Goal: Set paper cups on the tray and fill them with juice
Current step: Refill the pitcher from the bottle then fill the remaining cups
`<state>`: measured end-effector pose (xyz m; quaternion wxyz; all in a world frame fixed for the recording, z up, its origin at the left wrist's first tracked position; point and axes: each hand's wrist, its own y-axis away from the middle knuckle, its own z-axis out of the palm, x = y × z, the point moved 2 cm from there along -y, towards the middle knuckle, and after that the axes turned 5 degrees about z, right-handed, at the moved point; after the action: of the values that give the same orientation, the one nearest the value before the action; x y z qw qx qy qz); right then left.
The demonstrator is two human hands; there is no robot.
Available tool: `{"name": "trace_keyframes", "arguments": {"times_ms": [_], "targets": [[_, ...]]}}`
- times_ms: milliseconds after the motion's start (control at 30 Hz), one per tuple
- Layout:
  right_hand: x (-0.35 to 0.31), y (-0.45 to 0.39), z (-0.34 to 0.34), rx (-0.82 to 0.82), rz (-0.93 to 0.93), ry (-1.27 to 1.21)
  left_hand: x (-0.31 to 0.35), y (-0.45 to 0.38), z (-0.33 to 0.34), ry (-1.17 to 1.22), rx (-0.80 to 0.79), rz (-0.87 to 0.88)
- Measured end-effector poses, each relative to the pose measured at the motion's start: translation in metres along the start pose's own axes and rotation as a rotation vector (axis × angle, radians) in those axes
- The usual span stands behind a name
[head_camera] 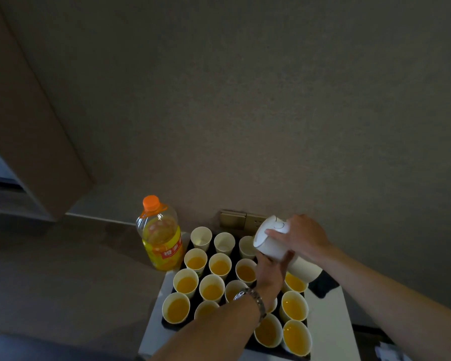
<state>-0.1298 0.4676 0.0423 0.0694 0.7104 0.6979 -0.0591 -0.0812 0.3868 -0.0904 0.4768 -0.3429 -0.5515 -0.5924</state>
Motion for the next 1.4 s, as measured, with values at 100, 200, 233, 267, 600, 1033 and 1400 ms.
{"name": "trace_keyframes", "arguments": {"times_ms": [100,200,233,267,600,1033,1400], "targets": [[-0.001,-0.002,0.001,-0.011,0.01,0.028,-0.017,-0.011,0.003,0.025,0.032,-0.048],[-0.001,-0.002,0.001,-0.024,0.019,0.025,-0.018,-0.01,0.004,0.079,-0.006,-0.075],[-0.001,-0.002,0.002,-0.031,0.023,0.026,-0.017,-0.008,0.004,0.095,-0.017,-0.087],[-0.001,-0.002,0.002,-0.037,0.026,0.029,-0.016,-0.007,0.005,0.106,-0.02,-0.101],[-0.004,0.003,-0.003,-0.048,0.042,0.033,-0.011,-0.001,0.006,0.119,-0.001,-0.141],[-0.011,0.006,-0.004,-0.056,0.074,-0.001,0.005,0.009,-0.001,0.127,-0.05,-0.164],[-0.021,0.012,-0.014,-0.002,0.071,-0.006,0.02,0.011,-0.012,0.056,-0.054,-0.052]]}}
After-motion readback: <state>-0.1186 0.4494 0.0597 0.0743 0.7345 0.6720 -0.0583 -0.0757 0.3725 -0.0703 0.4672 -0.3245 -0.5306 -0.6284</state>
